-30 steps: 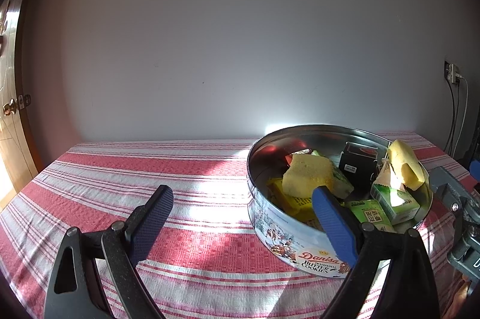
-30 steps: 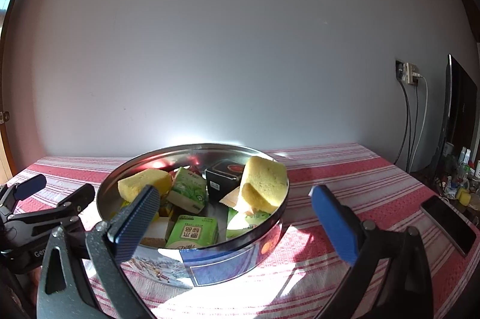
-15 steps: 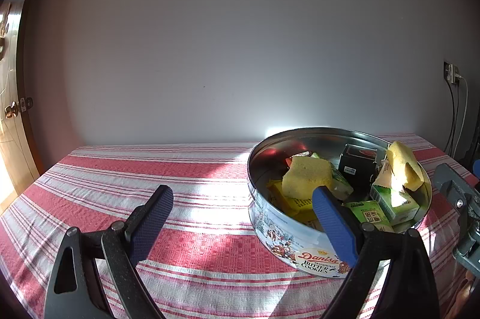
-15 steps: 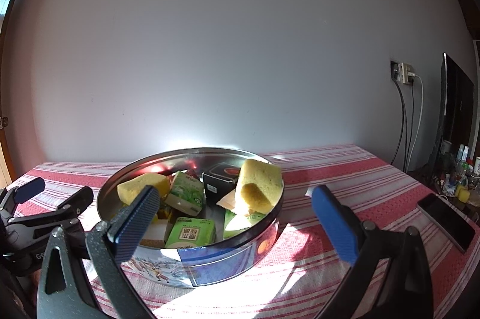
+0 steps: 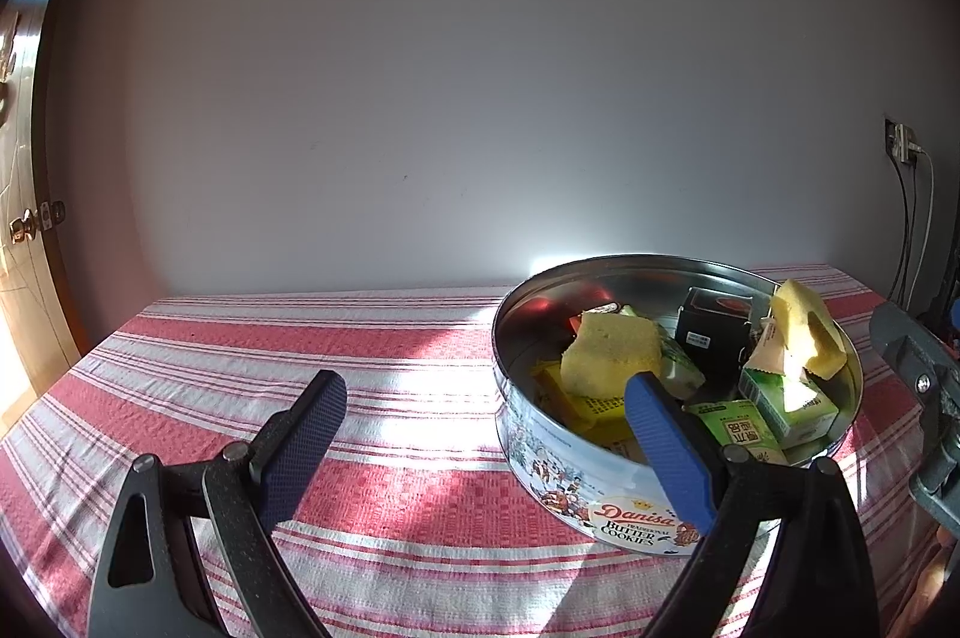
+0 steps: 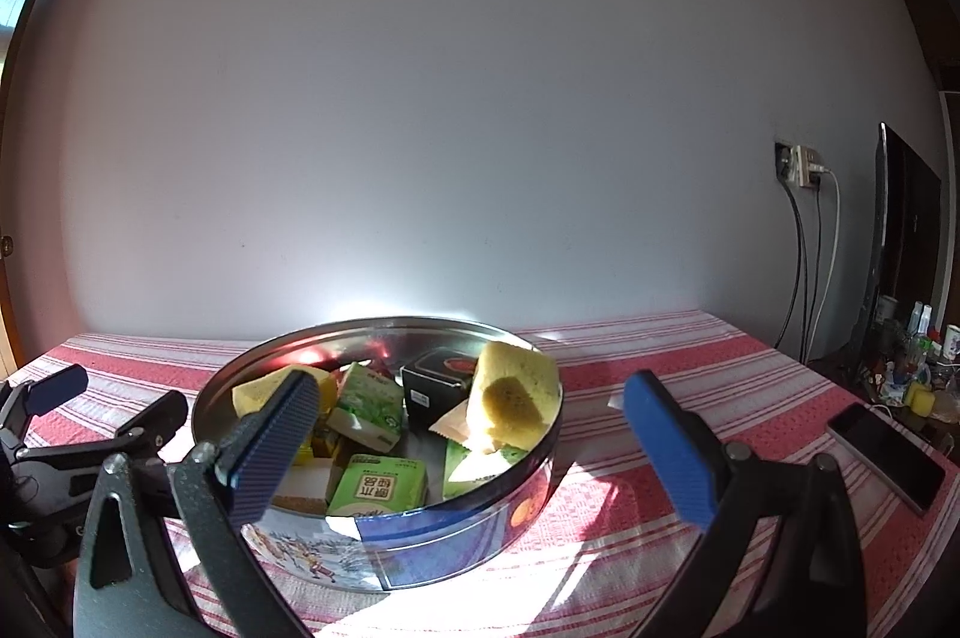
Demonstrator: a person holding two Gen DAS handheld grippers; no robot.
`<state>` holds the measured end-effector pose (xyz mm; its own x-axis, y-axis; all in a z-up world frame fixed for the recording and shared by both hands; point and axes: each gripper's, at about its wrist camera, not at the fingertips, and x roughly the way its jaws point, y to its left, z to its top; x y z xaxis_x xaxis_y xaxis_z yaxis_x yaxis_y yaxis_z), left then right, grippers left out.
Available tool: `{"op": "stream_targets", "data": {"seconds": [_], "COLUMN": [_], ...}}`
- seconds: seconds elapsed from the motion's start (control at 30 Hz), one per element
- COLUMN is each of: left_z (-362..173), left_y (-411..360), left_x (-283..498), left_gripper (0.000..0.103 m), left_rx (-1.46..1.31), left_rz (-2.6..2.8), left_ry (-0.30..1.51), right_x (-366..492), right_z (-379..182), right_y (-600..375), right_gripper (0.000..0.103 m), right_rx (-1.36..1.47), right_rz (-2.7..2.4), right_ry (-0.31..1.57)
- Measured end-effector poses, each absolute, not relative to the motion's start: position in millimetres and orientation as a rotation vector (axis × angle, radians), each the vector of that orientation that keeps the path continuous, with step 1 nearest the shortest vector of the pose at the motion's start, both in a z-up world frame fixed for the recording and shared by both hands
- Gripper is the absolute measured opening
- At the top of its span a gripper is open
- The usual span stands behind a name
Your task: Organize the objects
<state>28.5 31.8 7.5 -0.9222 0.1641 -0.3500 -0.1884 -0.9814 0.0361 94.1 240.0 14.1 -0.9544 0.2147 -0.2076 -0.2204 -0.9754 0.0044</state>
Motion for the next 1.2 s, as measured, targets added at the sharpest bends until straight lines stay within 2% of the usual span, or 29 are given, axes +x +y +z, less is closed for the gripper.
{"op": "stream_targets", "data": {"seconds": [1.2], "left_z": [7.4], "left_y": [32.3], "left_x": [26.5], "left_gripper": [0.096], "left_rx": [-0.535], "left_rz": [2.939], "left_ry": [0.131], "right_x": [98.1], "right_z": [16.4], "right_y": [239.4], "right_gripper": [0.103], "right_rx": [-0.285], "right_rz": [2.914], "right_ry": [0.052]}}
